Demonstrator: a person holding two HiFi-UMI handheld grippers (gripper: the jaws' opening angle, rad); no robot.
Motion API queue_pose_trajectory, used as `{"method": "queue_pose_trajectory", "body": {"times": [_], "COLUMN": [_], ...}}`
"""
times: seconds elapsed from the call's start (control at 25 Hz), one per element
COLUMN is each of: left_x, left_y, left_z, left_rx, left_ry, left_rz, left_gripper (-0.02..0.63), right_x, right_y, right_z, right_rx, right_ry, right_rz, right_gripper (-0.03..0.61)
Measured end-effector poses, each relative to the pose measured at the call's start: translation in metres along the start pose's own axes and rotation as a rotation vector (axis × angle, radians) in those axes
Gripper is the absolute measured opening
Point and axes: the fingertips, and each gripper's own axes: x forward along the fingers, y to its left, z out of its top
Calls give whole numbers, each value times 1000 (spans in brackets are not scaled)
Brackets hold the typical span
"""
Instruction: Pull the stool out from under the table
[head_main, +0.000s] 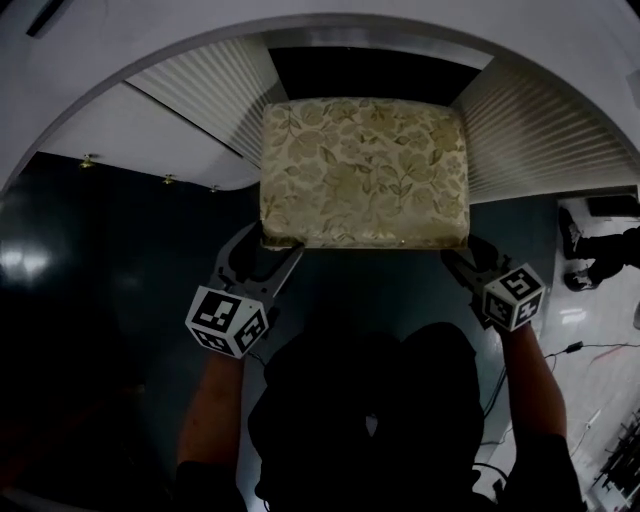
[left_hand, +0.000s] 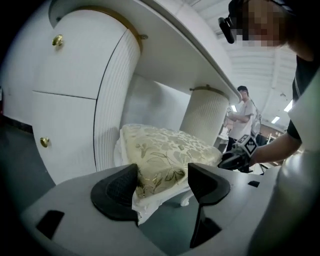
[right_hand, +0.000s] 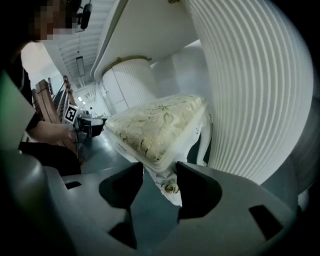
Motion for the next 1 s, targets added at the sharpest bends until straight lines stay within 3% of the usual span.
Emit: {"method": "queue_pose_trajectory", "body": {"times": [0.12, 0.28, 0.4, 0.64, 0.84, 1.0], "left_x": [4, 2, 5, 11, 14, 18], "left_y": [1, -3, -2, 1, 4, 6], "left_z": [5, 7, 8, 0, -3, -15], "left_rx": [-48, -118, -148, -170, -225, -205], "left_ry": [51, 175, 233, 253, 278, 270], "left_rz": [27, 66, 79, 114, 97, 68], "left_gripper": [320, 322, 322, 322, 322, 322], "right_x": [-1, -3, -1, 3, 6, 12], "right_y": [4, 14, 10, 6, 6, 6], "right_z": [2, 5, 7, 2, 6, 0], "right_rx": [14, 124, 127, 75, 138, 176], "right_ry": [66, 116, 148, 210, 219, 197], "right_rz": [-11, -7, -9, 54, 36, 20], "right_gripper": [204, 235, 236, 236, 236, 241]}}
